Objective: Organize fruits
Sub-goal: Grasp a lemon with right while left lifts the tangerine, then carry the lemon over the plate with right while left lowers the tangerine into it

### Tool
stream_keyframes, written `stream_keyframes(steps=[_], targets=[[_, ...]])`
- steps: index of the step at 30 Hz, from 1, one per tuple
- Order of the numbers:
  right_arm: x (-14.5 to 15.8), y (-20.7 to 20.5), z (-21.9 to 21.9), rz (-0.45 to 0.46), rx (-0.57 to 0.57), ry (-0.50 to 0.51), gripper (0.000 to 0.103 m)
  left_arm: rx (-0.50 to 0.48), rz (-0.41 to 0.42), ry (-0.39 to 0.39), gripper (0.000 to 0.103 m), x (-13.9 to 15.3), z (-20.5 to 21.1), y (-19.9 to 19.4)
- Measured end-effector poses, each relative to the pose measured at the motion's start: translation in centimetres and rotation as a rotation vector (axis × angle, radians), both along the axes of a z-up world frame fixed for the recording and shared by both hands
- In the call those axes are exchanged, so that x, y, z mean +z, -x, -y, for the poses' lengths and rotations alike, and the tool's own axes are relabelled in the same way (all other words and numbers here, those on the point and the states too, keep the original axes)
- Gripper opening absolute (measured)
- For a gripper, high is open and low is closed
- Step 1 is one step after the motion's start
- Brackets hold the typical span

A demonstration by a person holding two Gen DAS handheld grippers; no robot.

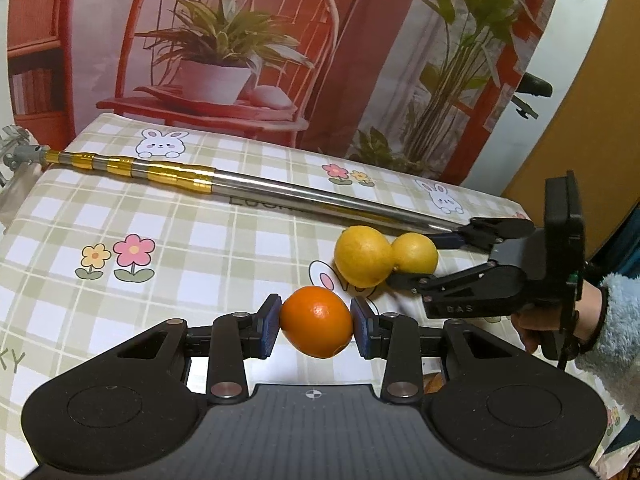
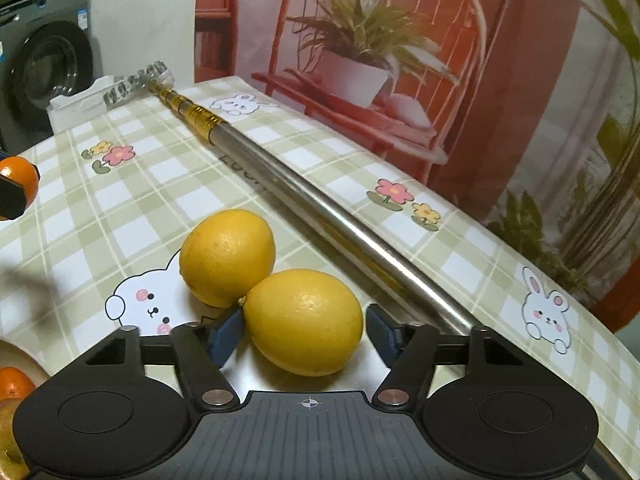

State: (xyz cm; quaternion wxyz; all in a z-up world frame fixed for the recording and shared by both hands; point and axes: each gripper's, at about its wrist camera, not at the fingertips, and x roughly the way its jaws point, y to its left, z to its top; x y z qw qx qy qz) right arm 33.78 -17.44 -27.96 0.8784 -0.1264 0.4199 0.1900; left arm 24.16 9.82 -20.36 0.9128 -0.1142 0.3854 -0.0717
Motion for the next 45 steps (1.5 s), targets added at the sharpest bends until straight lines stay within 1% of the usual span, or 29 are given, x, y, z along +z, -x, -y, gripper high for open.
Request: stream_keyframes(steps=[3, 7, 12, 16, 20, 22, 25, 29, 33, 37, 41, 45], targets=[[0.1, 0.1, -0.1, -0.009, -0.02, 0.0, 0.058, -0.004, -0.002, -0.003, 0.04, -0.1, 0.3, 0.1], [0.6, 1.1, 0.6, -0.009, -0.057, -0.033, 0.057, -0.014, 0.004, -0.007, 0.04, 0.1, 0.5, 0.4], [2.7, 3.2, 2.4, 0.019, -0.175, -0.112, 0.057, -0.026, 0.024, -0.009, 0.04, 0.9, 1.0, 1.4], [5.1, 5.9, 3.3, 0.066, -0.24, -0.181, 0.057, -0.032, 0.039, -0.015, 0.04, 1.6, 1.5, 2.4], [7.7, 9.5, 3.4, 0.136, -0.298, -0.217, 0.057, -0.048, 0.067, -0.021, 0.04, 2.7, 2.2, 3.8], [8.6, 11.7, 3.4, 0.167, -0.323, -0.244, 0.057, -0.056, 0.073, -0.022, 0.04, 3.0, 2.4, 4.4], [9.4, 14.7, 3.1, 0.189, -0.344, -0.288, 0.057, -0.078, 0.073, -0.035, 0.04, 3.3, 3.1, 5.5], [9.5, 18.4, 2.5, 0.208, -0.383, -0.304, 0.057, -0.114, 0.057, -0.059, 0.04, 3.0, 4.2, 6.8], [9.2, 21.1, 2.8, 0.192, -0.433, -0.364, 0.057, -0.14, 0.032, -0.073, 0.04, 2.3, 4.9, 7.9], [8.8, 22.6, 2.9, 0.19, -0.45, -0.342, 0.057, -0.159, 0.016, -0.085, 0.04, 1.7, 5.5, 8.7], [8.4, 23.6, 3.2, 0.196, -0.476, -0.366, 0.057, -0.164, 0.005, -0.1, 0.04, 1.2, 5.8, 9.1], [8.0, 24.0, 3.1, 0.19, -0.483, -0.36, 0.057, -0.166, -0.046, -0.093, 0.04, 0.1, 6.1, 9.0]])
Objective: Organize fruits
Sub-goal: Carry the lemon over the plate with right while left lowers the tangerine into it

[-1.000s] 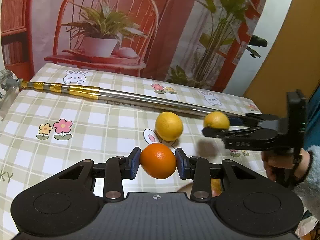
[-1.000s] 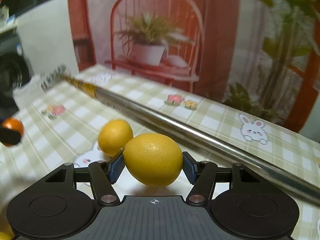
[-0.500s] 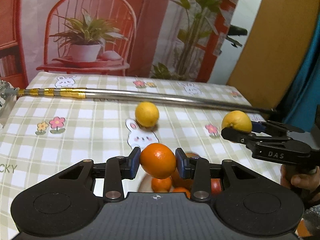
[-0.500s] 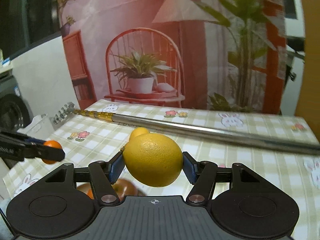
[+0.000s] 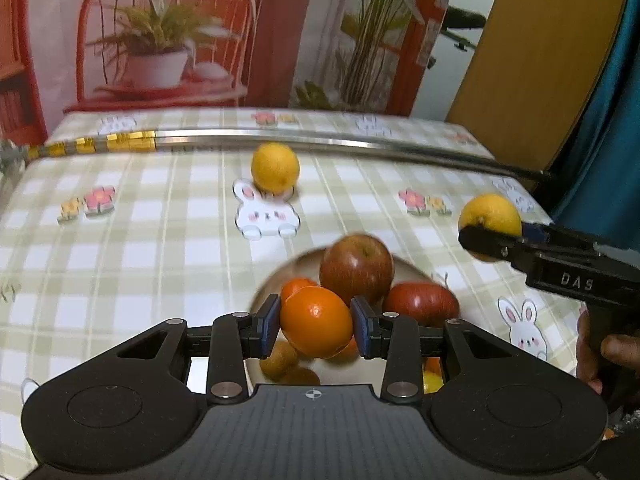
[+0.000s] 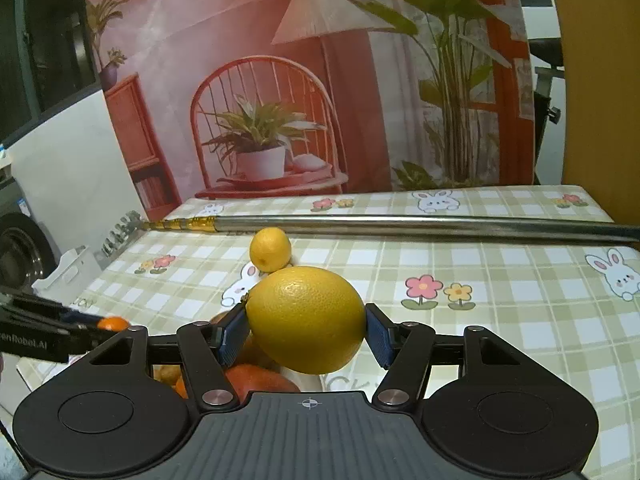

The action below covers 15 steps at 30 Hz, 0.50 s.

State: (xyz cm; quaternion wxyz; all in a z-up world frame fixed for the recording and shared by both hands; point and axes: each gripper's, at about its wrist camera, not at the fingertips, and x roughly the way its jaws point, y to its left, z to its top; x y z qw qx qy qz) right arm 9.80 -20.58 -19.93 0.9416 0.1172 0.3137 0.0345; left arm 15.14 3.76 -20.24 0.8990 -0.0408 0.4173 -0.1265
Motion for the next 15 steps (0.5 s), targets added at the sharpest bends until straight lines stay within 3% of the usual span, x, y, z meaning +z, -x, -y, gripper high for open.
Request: stream_keyframes(steps=[8, 15], targets=[[-0.4, 0.4, -0.6, 0.0, 0.024, 0.0, 0.057, -0.02, -0.049, -0.024, 0.04, -1.5, 1.0, 0.3], [-0.3, 0.5, -0.5, 0.005, 0.022, -0.013, 0.057, 0.018, -0.023, -0.037, 0.04, -1.3, 0.0, -1.7]])
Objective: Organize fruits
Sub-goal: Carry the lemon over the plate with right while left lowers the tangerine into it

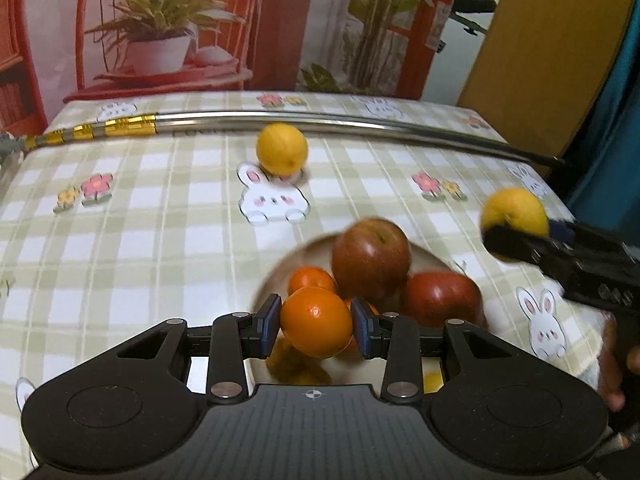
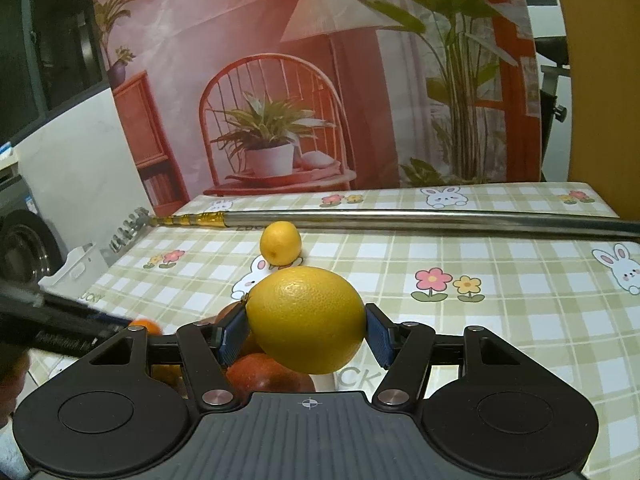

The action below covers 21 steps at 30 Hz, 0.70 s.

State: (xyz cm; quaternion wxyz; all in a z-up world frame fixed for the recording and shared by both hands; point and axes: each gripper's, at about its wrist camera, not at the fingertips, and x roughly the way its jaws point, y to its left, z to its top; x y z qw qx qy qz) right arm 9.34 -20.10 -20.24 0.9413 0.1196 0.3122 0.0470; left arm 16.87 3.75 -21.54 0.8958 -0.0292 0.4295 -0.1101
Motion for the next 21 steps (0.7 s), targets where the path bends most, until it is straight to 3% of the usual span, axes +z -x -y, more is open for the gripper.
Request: stream_keyframes(steps=[8, 21], targets=[[-0.1, 0.0, 0.0, -0.003, -0.002, 0.001, 0.057, 0.005, -0.021, -0.062, 0.04, -1.3, -0.4, -1.7], [0.1, -0.1, -0.8, -0.015, 0.028, 0.025, 0.058, 0.019, -0.055, -0.017, 0.041, -2.0, -1.0, -1.6]])
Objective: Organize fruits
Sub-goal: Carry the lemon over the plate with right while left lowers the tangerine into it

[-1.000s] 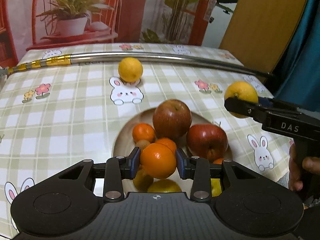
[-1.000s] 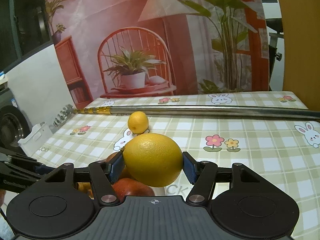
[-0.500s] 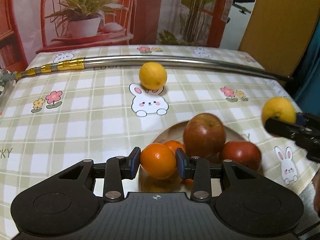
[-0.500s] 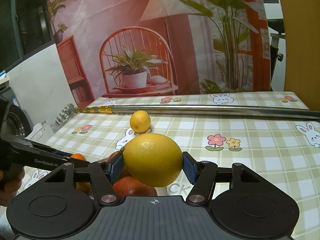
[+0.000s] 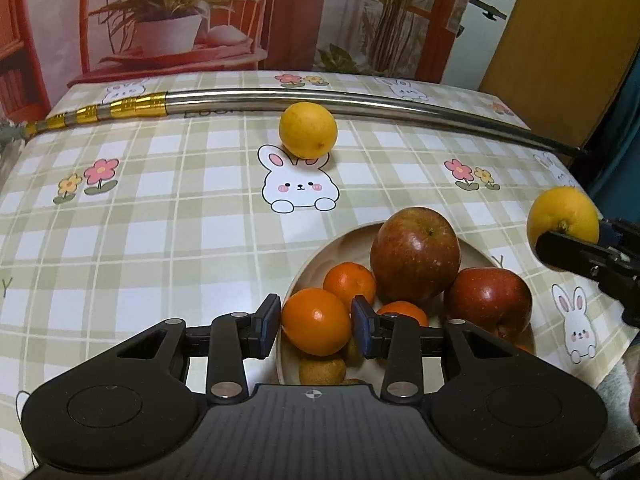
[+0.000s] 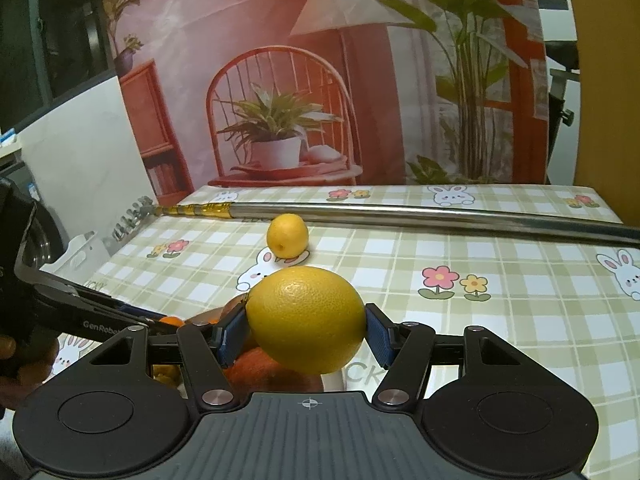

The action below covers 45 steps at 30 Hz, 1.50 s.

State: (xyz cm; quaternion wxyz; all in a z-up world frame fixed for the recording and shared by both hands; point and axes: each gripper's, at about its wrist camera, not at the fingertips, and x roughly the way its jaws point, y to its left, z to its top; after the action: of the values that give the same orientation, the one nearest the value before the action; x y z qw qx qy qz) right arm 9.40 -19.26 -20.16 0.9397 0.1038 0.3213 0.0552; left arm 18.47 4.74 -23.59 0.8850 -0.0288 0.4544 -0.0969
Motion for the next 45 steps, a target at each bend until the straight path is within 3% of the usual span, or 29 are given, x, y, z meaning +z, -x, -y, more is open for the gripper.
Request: stream_keyframes(steps=[7, 10, 14, 25, 31, 45], targets=[[0.4, 0.2, -0.6, -0.001, 0.014, 0.007, 0.057, 0.051, 0.025, 0.04, 0.042, 1.4, -0.8, 1.8], [0.4, 0.4, -1.2, -0.004, 0.028, -0.002, 0.058, 0.075, 0.046, 0.035, 0.052, 2.4, -0.8, 3.0], [0.3, 0.4, -2.5, -0.02, 0.061, 0.006, 0.058, 0.082, 0.075, 0.062, 0.052, 3.3, -0.9, 4.1], [0.5, 0.0, -6.3, -0.091, 0.137, 0.058, 0.057, 0.099, 0.161, -0.02, 0.053, 4.1, -1.7, 5.6], [0.1, -0.9, -8.7, -0.157, 0.17, 0.09, 0.057, 0.132, 0.155, 0.054, 0.053, 3.9, -3.8, 6.3], [-1.0, -1.8, -10.1, -0.256, 0.16, 0.129, 0.058, 0.131, 0.156, 0.088, 0.053, 3.1, -4.7, 6.9]])
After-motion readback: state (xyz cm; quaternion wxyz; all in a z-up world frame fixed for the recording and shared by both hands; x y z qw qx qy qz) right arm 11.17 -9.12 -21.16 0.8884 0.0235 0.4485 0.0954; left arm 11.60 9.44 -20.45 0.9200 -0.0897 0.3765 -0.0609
